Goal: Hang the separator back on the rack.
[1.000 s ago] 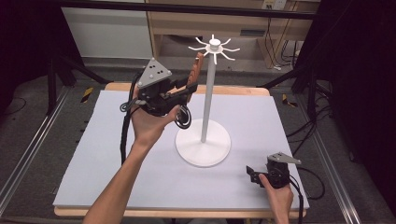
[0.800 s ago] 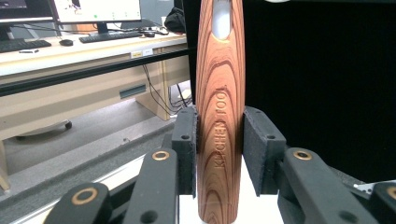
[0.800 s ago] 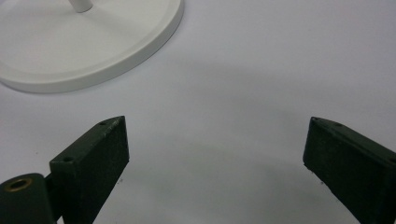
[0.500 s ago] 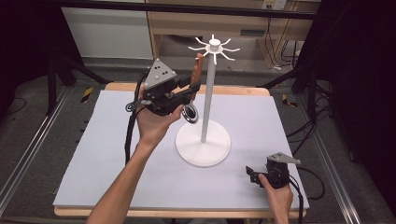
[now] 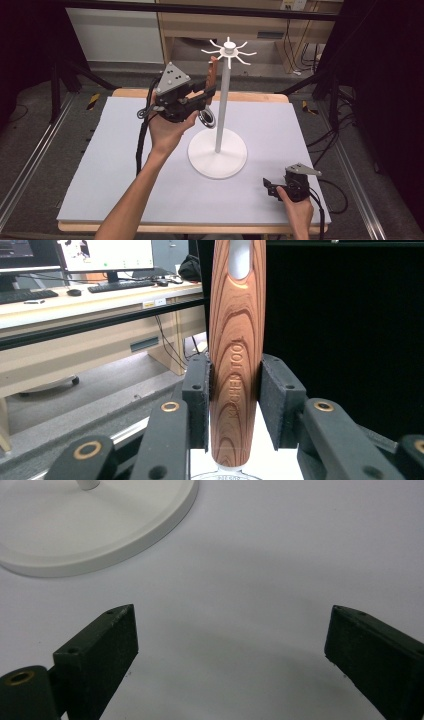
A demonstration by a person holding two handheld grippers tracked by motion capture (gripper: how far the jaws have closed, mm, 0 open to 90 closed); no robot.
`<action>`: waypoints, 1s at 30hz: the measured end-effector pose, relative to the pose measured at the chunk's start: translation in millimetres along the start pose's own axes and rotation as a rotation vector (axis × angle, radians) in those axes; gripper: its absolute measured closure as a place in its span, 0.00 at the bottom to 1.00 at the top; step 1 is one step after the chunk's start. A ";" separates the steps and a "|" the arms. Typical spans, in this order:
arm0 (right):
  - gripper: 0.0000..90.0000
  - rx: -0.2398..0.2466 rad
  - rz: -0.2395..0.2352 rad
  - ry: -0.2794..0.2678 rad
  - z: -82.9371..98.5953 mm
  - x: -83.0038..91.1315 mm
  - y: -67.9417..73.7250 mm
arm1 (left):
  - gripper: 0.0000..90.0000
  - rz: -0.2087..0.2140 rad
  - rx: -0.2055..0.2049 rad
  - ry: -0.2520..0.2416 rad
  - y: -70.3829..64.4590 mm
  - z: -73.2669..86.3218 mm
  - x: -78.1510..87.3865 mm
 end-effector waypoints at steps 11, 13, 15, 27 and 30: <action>0.08 0.004 0.003 0.001 0.0 0.1 -0.5 | 0.63 -0.019 0.004 0.001 5.6 4.8 11.0; 0.08 0.003 0.004 0.001 0.0 0.0 -0.5 | 0.61 -0.020 0.011 -0.005 7.1 8.0 14.2; 0.08 0.004 0.004 0.002 0.0 0.0 -0.6 | 0.60 -0.022 0.010 -0.001 10.1 12.7 18.7; 0.08 -0.001 0.013 0.000 0.3 0.4 -1.1 | 0.50 -0.024 0.001 0.033 21.5 52.8 44.1; 0.08 -0.004 0.014 0.001 0.4 0.5 -1.0 | 0.48 -0.025 0.013 0.061 23.6 68.3 50.6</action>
Point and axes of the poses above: each handheld gripper's, and its own axes: x roughly backward along the jaws, z roughly out of its underside, y roughly to its left, the point moved 1 cm from there along -x, roughly forward along the jaws, and after that the axes turned 3 degrees about -y, right-handed, at the moved point
